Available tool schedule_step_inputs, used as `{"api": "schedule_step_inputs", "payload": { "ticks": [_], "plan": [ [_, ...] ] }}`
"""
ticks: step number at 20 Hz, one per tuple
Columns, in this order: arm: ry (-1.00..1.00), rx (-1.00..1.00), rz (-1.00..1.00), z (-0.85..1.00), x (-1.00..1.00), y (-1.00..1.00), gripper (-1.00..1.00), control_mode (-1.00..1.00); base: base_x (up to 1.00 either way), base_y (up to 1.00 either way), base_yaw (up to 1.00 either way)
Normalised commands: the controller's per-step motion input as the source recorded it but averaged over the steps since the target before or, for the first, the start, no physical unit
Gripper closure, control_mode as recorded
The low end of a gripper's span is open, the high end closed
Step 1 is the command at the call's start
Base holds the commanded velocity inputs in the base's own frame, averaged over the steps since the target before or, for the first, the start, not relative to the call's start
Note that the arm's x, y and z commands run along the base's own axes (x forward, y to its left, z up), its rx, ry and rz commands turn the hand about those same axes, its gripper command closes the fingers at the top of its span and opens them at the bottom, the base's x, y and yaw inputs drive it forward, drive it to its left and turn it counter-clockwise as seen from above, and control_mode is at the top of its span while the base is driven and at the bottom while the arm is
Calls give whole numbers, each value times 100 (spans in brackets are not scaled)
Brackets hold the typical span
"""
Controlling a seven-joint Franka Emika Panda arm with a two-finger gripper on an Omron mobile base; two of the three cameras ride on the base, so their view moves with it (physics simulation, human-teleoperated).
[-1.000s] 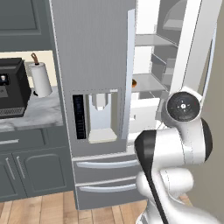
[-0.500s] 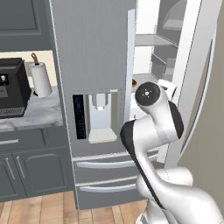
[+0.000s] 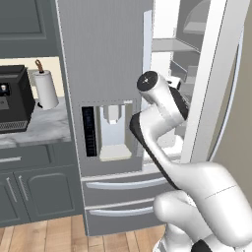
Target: Take the cake and donut from the fridge and place them on the empty tray on the dining counter.
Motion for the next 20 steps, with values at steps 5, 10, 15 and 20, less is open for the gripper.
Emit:
{"api": "schedule_step_inputs", "payload": {
  "ticks": [5,10,15,20],
  "plan": [
    [-27,-30,-5,-18,28,-2,-100,-100,0,0,0],
    [-1,-10,-10,1,28,-46,-100,-100,0,0,0],
    [19,0,-3,14,44,-55,-100,-100,0,0,0],
    [26,-3,0,0,93,-28,-100,-100,0,0,0]
  ]
}}
